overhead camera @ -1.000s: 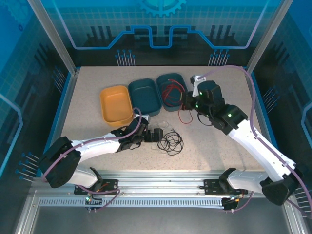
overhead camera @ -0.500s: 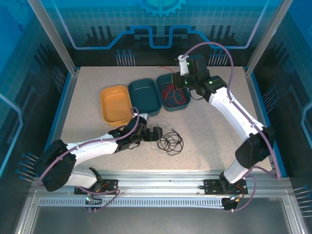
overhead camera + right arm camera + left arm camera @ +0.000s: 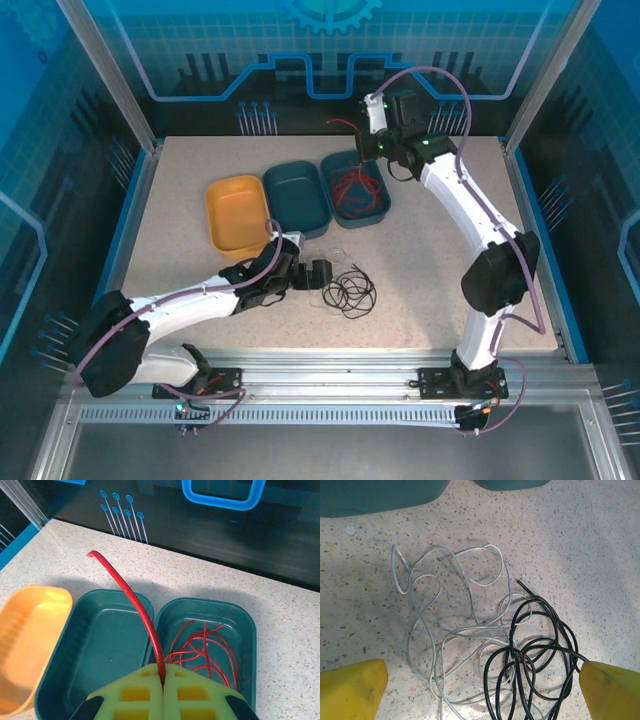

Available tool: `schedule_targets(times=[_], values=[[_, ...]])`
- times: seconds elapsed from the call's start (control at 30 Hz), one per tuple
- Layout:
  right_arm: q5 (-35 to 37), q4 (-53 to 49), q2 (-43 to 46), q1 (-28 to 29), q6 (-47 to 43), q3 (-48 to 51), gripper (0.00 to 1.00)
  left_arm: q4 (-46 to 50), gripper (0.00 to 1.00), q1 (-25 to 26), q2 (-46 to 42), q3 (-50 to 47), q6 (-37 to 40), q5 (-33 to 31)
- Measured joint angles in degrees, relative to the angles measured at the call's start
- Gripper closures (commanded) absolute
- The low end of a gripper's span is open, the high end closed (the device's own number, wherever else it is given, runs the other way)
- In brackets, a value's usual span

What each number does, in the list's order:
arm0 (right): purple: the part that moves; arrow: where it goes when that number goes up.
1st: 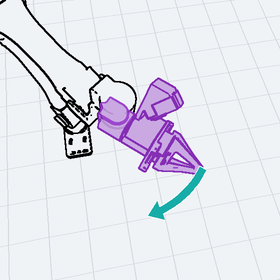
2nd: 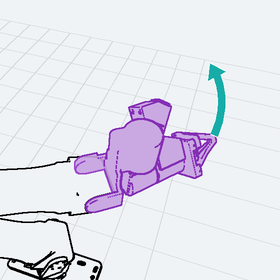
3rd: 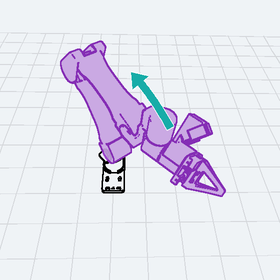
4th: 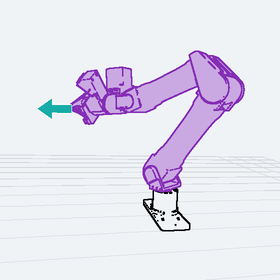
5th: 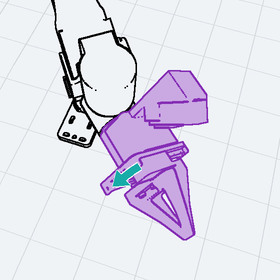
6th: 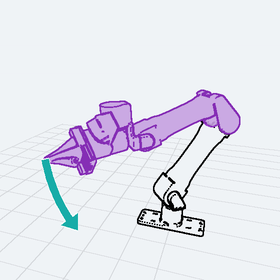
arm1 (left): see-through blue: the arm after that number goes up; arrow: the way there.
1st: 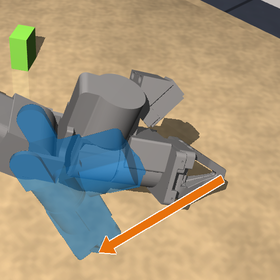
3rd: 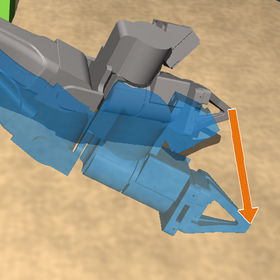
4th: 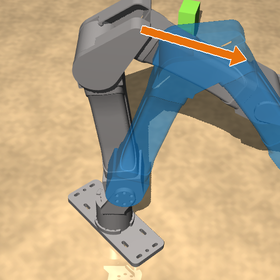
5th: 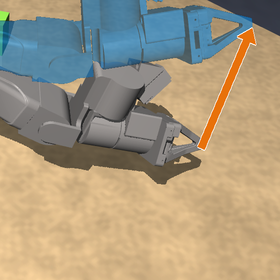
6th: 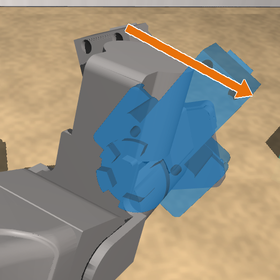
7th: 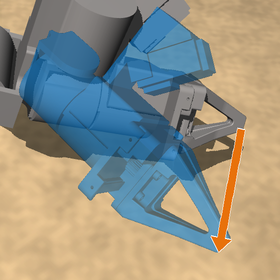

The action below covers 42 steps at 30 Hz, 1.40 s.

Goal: Untangle the cables

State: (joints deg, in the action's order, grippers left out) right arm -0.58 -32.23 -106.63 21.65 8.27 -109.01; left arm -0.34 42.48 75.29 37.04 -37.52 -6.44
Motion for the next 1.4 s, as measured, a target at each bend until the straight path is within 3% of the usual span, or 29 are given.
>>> schedule_targets(times=[0.4, 0.83, 1.4], values=[[3.6, -2.8, -11.8, -0.5, -3.6, -6.7, 1.0, 0.1, 0.01, 0.0, 0.0, -0.1, 0.0, 0.0], [7.3, -3.3, -13.8, -0.7, -5.1, -6.5, 1.0, 0.1, 0.01, 0.0, 0.0, -0.1, 0.0, -0.2], [10.4, -2.9, -19.7, 1.9, 0.8, -5.7, 1.0, 0.1, 0.01, 0.0, 0.0, -0.1, 0.0, -0.2]])
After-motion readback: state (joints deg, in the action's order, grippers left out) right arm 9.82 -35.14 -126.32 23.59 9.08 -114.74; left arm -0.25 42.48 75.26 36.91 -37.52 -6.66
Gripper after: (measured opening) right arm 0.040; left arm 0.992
